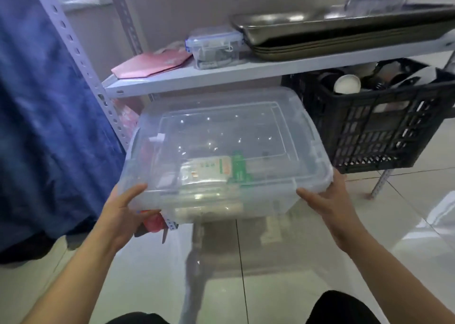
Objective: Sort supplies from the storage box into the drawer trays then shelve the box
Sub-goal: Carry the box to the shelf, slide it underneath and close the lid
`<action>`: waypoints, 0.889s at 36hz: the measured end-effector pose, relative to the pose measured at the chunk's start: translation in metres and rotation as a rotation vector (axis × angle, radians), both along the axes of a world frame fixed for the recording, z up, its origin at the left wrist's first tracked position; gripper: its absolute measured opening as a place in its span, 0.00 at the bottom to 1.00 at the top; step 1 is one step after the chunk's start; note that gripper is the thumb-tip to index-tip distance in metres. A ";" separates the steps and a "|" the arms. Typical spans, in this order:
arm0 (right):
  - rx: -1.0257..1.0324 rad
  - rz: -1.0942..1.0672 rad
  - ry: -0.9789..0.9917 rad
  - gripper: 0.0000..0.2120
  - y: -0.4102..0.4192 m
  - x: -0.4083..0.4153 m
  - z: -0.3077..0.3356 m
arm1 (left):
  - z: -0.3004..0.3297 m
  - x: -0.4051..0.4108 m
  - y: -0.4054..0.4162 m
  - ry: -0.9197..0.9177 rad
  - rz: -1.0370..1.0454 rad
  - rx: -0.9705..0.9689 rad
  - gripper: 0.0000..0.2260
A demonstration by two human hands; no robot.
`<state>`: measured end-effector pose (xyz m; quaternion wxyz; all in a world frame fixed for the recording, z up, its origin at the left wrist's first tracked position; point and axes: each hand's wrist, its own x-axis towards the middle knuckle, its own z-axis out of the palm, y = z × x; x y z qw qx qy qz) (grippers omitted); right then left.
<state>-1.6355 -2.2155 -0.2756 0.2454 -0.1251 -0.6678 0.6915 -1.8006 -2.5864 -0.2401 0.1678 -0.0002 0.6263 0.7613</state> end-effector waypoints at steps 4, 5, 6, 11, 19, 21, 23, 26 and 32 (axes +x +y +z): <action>0.222 -0.013 -0.081 0.40 0.014 -0.005 -0.021 | -0.017 -0.005 0.002 0.107 -0.060 -0.111 0.24; 0.260 -0.028 -0.074 0.42 0.016 -0.005 -0.025 | -0.020 -0.005 -0.001 0.136 -0.096 -0.132 0.25; 0.310 -0.055 -0.070 0.43 0.016 -0.006 -0.029 | -0.022 -0.007 -0.004 0.165 -0.134 -0.149 0.29; 0.972 -0.397 -0.035 0.40 0.016 -0.006 -0.046 | -0.023 -0.008 -0.013 0.299 -0.025 -0.566 0.57; 1.676 -0.317 0.129 0.23 0.008 -0.024 -0.061 | -0.040 -0.015 -0.010 1.283 -0.126 -1.192 0.37; 1.717 -0.287 0.152 0.22 0.015 -0.032 -0.052 | -0.041 -0.024 -0.005 1.421 -0.142 -1.235 0.31; 1.701 -0.253 0.159 0.21 0.025 -0.044 -0.036 | -0.033 -0.036 0.003 1.545 -0.106 -1.227 0.28; 1.581 -0.298 0.119 0.20 0.035 -0.073 0.001 | -0.008 -0.061 0.021 1.563 0.020 -1.154 0.26; 1.431 -0.358 -0.229 0.23 0.022 -0.153 0.033 | 0.018 -0.089 0.081 1.233 0.116 -1.340 0.29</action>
